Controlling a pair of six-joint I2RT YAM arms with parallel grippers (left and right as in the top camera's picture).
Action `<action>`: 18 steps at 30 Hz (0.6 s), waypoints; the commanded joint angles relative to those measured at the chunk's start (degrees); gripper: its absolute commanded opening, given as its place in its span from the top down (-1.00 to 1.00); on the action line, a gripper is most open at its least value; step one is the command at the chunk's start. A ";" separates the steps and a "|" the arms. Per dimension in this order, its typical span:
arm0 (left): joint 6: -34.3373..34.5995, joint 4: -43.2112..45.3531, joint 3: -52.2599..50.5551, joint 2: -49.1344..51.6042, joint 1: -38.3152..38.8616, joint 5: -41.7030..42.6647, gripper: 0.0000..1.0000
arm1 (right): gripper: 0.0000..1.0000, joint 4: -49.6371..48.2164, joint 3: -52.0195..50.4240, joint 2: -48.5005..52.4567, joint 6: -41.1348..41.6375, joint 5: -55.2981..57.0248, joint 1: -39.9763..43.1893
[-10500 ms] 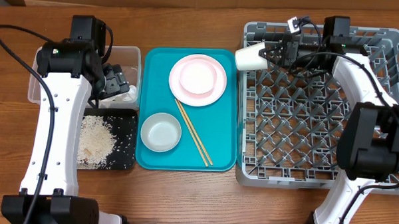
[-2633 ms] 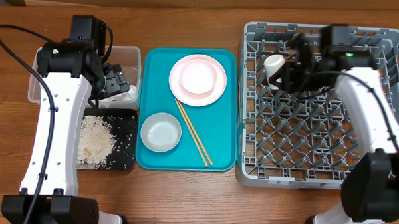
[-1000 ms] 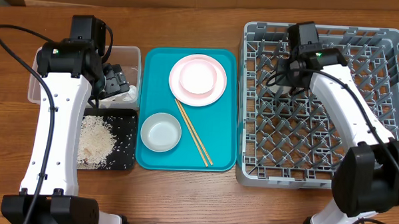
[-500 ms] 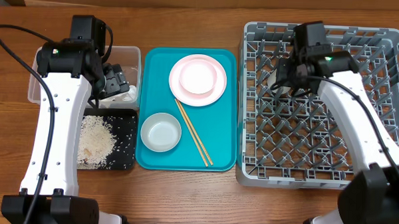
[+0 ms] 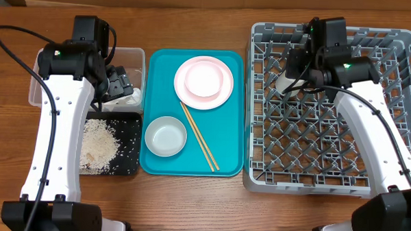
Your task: Sort waste into correct bins and load items into the dishwasher
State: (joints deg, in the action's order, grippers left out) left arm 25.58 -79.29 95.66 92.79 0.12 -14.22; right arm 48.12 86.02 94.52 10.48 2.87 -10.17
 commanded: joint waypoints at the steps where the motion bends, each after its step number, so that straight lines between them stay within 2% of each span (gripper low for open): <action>1: 0.20 0.07 0.59 -0.22 0.00 -0.76 -1.00 | 0.88 -0.24 -0.20 3.10 0.13 1.66 -0.04; 11: 0.20 0.07 0.59 -0.22 0.00 -0.76 -1.00 | 0.87 0.15 -0.20 11.93 0.00 2.08 -0.04; 18: 0.20 0.07 0.59 -0.22 0.00 -0.76 -1.00 | 0.87 1.03 1.44 10.43 0.00 2.21 -0.04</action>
State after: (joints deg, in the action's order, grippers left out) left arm 25.58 -79.31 95.66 92.79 0.12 -14.22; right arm 48.86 85.93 106.30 10.48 4.19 -10.48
